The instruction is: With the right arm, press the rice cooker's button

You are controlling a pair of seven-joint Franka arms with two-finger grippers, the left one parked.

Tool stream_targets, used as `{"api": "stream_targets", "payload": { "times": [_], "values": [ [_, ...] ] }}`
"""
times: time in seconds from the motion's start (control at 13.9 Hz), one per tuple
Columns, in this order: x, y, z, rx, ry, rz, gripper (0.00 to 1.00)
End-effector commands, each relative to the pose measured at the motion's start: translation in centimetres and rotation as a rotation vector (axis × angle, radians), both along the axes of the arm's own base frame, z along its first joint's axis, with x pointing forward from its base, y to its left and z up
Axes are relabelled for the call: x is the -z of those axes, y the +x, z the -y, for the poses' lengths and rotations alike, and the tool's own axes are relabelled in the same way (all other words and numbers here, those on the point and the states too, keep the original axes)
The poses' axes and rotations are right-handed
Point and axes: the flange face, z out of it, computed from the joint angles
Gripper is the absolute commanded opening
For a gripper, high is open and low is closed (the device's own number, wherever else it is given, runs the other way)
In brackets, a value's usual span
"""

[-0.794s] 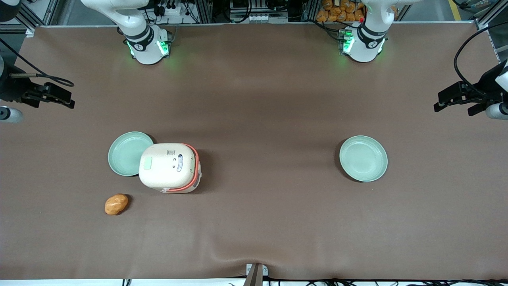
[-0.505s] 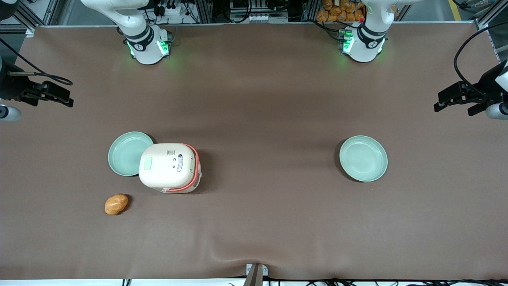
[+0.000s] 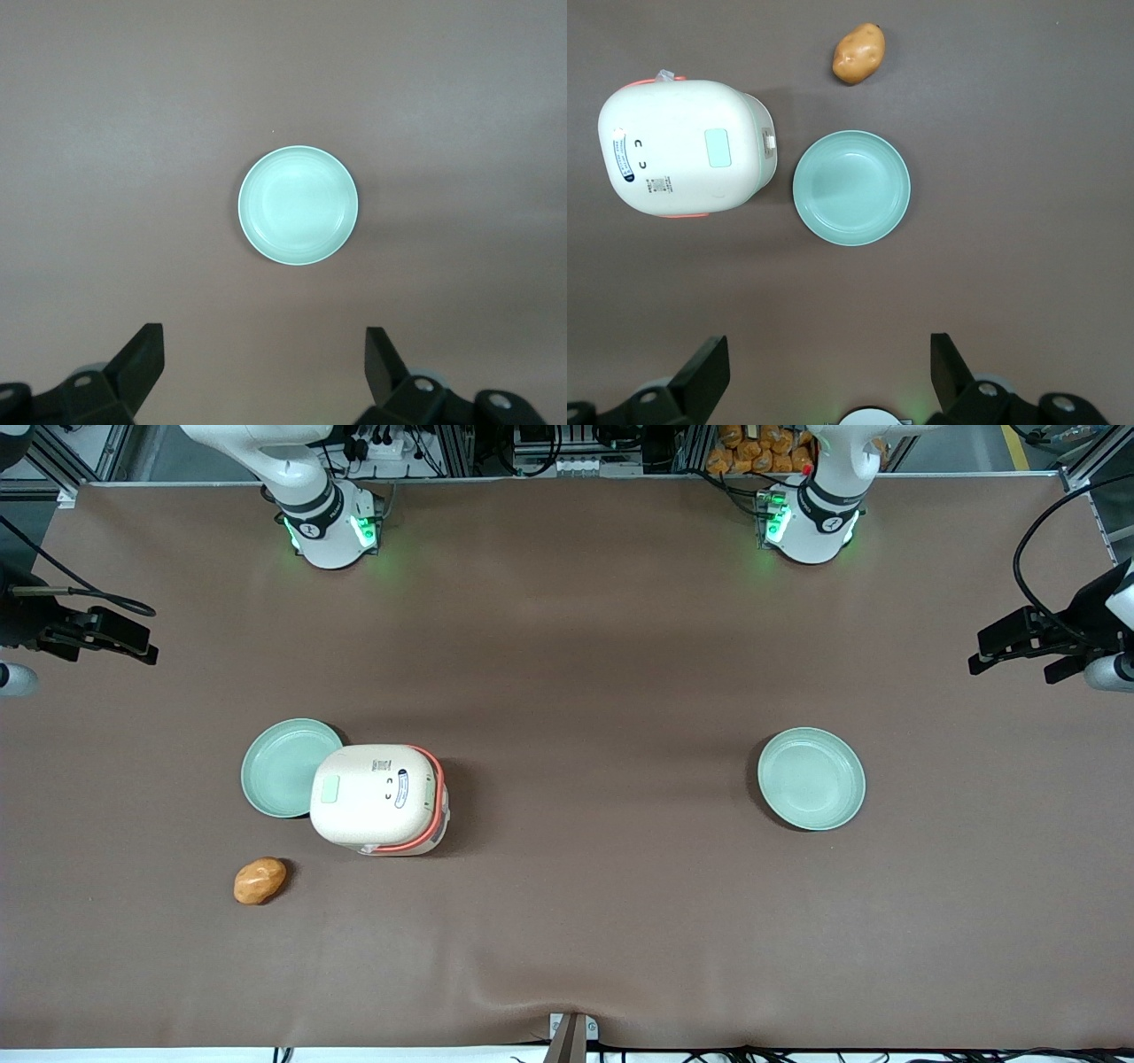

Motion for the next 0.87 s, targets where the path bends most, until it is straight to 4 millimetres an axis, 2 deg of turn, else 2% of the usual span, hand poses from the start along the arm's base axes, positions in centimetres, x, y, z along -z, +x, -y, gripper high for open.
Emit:
{"api": "stream_targets", "payload": {
  "times": [0.0, 0.79],
  "values": [
    [-0.4, -0.7, 0.0, -0.002, 0.014, -0.002, 1.00],
    [-1.4, -0.6, 0.1, 0.006, -0.003, 0.021, 1.00]
  ]
}}
